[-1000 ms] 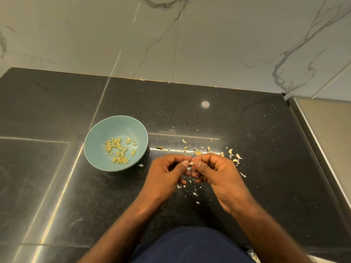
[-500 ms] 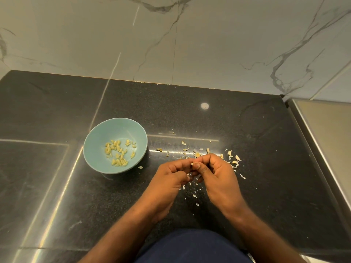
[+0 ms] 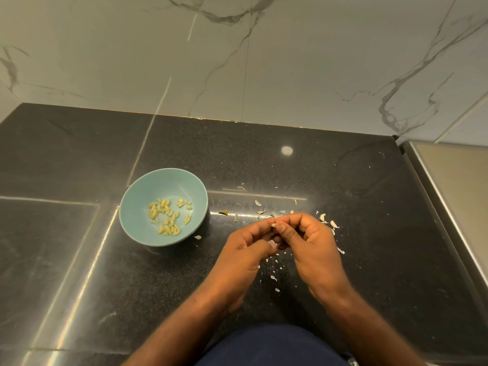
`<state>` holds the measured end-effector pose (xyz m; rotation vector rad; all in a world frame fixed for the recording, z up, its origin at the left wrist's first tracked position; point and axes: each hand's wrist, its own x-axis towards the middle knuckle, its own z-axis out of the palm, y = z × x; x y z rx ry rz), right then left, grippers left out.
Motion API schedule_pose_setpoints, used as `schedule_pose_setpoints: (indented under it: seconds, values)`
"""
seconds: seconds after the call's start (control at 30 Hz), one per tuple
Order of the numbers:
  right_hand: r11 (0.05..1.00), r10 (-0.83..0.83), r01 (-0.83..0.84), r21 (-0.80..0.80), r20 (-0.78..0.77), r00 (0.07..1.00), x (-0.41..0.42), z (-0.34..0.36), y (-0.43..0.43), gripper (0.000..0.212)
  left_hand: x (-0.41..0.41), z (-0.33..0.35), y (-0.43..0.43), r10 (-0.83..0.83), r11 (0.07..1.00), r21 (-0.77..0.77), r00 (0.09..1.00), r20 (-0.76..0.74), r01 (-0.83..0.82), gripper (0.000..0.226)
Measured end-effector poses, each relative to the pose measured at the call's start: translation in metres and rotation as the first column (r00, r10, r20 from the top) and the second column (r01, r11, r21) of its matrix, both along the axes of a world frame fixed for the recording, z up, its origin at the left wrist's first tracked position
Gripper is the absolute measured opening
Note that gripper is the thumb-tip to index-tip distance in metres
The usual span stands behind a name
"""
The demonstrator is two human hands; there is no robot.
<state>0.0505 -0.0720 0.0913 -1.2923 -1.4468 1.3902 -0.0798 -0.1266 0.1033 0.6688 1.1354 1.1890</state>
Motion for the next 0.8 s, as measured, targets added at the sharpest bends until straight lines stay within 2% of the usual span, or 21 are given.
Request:
schedule_pose_setpoints:
  seconds: [0.1,0.2,0.5,0.63,0.73,0.8]
  values:
    - [0.999,0.039,-0.039,0.025,-0.017,0.999,0.003,0.008,-0.003,0.013,-0.005,0.0,0.003,0.126,0.991,-0.026,0.987,-0.097,-0.129,0.027]
    - [0.996,0.054,-0.053,0.065,-0.025,0.998,0.005,0.013,-0.005,0.015,-0.011,0.001,0.003,0.16,0.987,0.044,0.963,-0.216,-0.154,0.015]
    - [0.978,0.059,-0.073,0.197,0.076,0.995,0.002,0.018,-0.012,0.021,-0.013,-0.002,0.001,0.149,0.988,0.098,0.926,-0.347,-0.122,0.01]
    - [0.901,0.013,-0.137,0.411,0.292,0.956,0.004,0.017,-0.013,0.013,-0.013,-0.002,0.002,0.157,0.986,0.114,0.914,-0.374,-0.123,0.009]
    - [0.837,0.003,-0.213,0.503,0.385,0.923,0.005,0.014,-0.013,0.008,-0.012,-0.001,0.001,0.146,0.987,0.121,0.918,-0.368,-0.108,0.01]
    - [0.806,-0.027,-0.246,0.539,0.448,0.894,0.003,0.016,-0.013,0.019,-0.01,0.0,0.0,0.137,0.986,0.137,0.92,-0.368,-0.093,0.011]
